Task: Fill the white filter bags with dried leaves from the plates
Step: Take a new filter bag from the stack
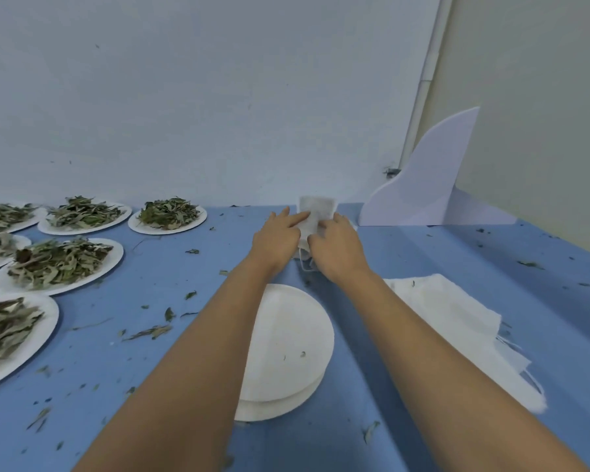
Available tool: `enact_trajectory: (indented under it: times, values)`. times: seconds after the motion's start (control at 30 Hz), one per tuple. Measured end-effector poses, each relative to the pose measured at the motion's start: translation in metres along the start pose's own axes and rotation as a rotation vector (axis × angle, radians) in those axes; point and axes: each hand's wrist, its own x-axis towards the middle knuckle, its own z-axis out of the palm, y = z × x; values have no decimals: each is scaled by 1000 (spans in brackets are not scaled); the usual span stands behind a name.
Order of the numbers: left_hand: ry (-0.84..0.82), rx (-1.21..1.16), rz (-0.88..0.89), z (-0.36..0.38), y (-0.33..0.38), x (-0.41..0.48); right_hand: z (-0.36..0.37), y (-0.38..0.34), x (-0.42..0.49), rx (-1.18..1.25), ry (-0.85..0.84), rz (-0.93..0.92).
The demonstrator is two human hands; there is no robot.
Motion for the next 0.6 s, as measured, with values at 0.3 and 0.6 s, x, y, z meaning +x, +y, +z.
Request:
enact_trajectory:
  times: [0.3,0.6]
  values:
    - [158,169,-194,-23,-8,-71,-16,-18,-83,173,-82,92]
    - [516,-333,-284,-23,-29,-150,-7,-20,-126,170,-160,93]
